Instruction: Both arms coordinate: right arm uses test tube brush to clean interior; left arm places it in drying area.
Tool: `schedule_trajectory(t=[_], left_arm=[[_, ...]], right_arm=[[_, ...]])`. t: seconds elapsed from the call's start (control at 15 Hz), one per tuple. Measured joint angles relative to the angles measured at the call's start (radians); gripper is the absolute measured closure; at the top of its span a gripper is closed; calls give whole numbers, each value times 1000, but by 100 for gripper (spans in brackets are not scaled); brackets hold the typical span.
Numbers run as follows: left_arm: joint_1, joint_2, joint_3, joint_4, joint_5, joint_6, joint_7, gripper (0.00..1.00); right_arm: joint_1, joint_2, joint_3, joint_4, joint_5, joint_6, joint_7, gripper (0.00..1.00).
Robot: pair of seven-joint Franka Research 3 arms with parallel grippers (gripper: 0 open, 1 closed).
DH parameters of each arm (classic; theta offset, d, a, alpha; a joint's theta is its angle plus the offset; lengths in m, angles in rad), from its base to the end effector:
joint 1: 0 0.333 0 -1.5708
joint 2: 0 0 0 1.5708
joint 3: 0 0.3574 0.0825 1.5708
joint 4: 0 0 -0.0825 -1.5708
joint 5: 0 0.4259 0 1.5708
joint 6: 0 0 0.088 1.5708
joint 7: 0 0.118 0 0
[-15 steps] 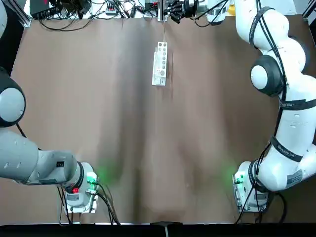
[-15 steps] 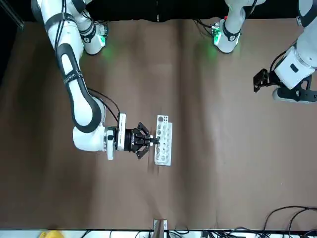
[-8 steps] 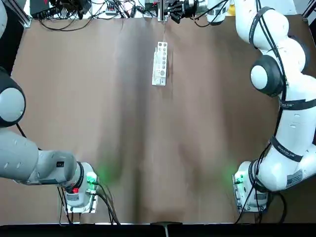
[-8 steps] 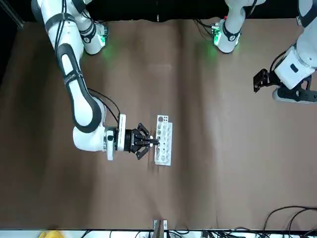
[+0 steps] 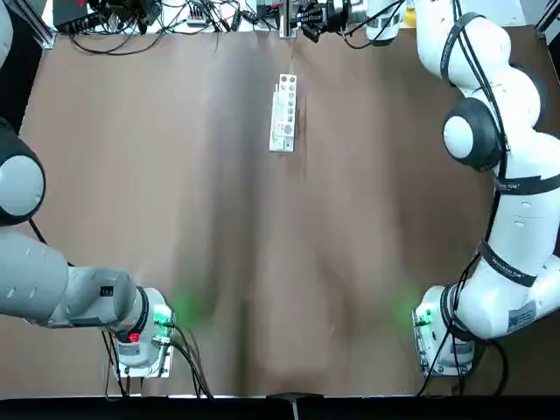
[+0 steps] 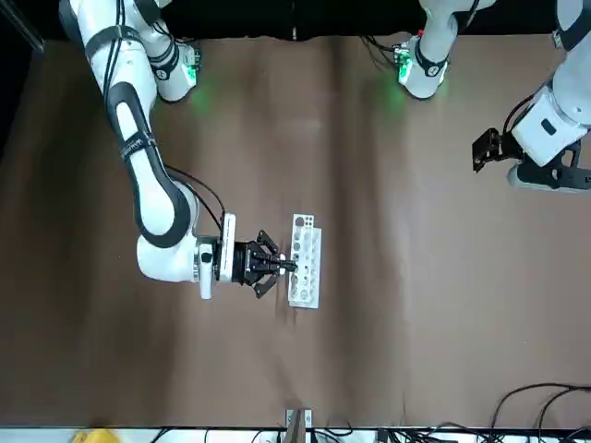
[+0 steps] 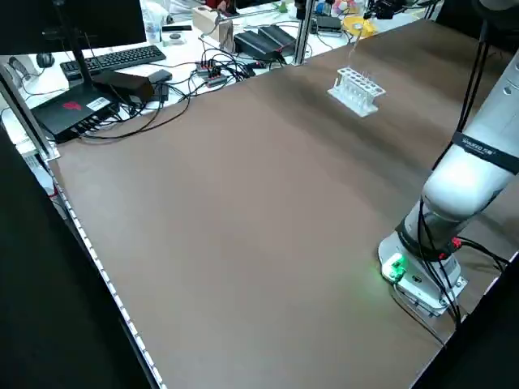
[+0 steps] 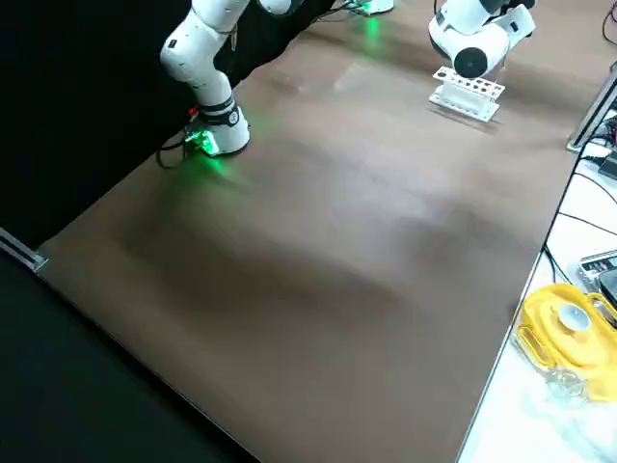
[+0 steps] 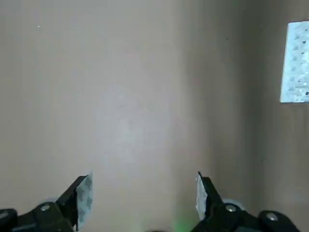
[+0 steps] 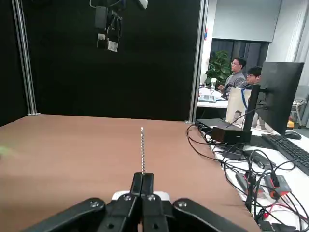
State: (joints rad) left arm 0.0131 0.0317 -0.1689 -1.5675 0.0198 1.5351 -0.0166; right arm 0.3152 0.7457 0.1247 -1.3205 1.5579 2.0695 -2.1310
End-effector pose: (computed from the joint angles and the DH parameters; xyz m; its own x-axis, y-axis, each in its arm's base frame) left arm 0.5953 -0.0894 0.6349 0.9884 -0.1380 -0.0634 -0.1392 -0.9901 -0.0155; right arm 0.7423 0.3853 0.3538 -0.0844 0.1626 0.9831 0.9960 -0.0140 0.0878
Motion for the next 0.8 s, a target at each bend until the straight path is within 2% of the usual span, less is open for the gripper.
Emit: schedule_trajectory(t=[0.8], left_arm=[[0,0,0,-1,0,0,0,0]], right_arm=[[13,21,-5,-1,0,2,-135,98]])
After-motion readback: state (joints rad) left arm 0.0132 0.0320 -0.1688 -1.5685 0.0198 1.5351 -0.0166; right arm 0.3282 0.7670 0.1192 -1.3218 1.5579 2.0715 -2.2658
